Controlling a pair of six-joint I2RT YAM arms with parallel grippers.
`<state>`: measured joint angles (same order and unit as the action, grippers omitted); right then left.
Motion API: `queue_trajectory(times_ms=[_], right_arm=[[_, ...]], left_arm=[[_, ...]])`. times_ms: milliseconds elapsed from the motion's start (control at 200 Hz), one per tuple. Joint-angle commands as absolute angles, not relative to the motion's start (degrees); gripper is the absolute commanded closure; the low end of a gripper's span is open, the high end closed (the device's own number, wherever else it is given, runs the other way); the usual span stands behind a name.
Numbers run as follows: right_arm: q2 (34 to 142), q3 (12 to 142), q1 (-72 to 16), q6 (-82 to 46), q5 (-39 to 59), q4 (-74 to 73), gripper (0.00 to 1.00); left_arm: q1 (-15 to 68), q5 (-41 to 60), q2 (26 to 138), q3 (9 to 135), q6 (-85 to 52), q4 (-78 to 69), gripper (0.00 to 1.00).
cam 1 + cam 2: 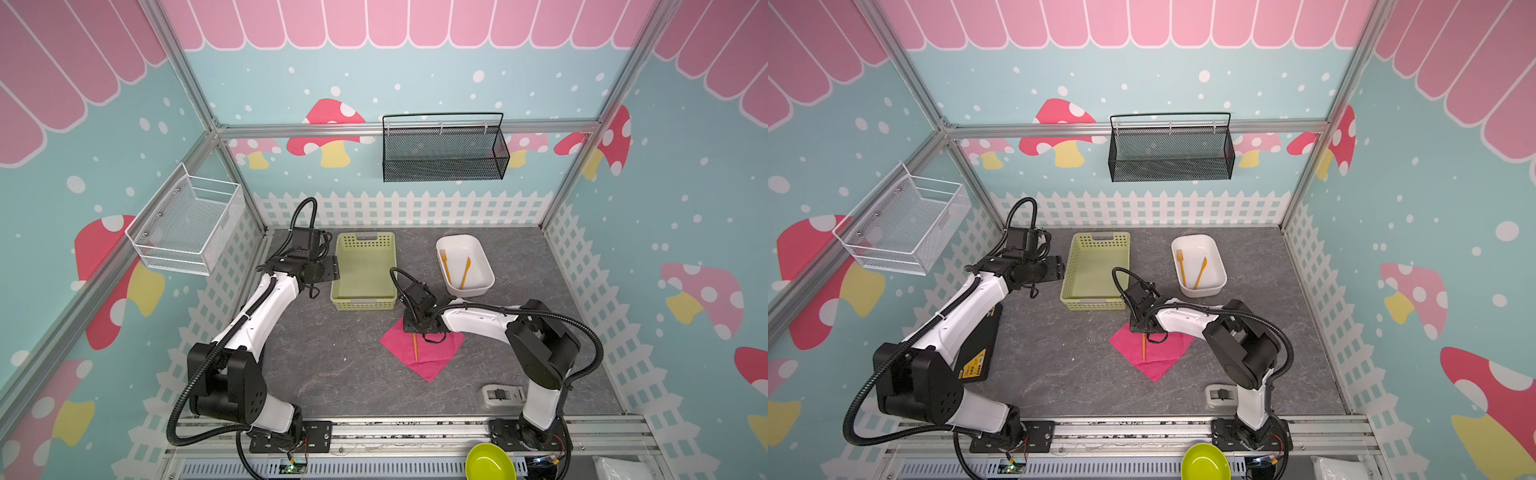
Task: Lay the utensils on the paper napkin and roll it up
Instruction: 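Open the right gripper to release the orange spoon on the napkin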
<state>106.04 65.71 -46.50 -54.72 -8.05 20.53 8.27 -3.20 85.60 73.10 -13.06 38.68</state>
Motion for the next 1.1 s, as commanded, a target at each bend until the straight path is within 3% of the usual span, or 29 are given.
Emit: queue_trajectory(times_ms=[0, 1096], right_arm=[[107.66, 65.33, -46.85, -54.84, -9.16, 21.46, 0.96], [107.75, 63.72, -46.85, -53.43, -9.76, 18.94, 0.94]], left_arm=[[7.81, -3.17, 85.78, 72.60, -13.18, 38.51, 0.23], [7.51, -2.62, 86.13, 72.73, -13.27, 38.58, 0.23]])
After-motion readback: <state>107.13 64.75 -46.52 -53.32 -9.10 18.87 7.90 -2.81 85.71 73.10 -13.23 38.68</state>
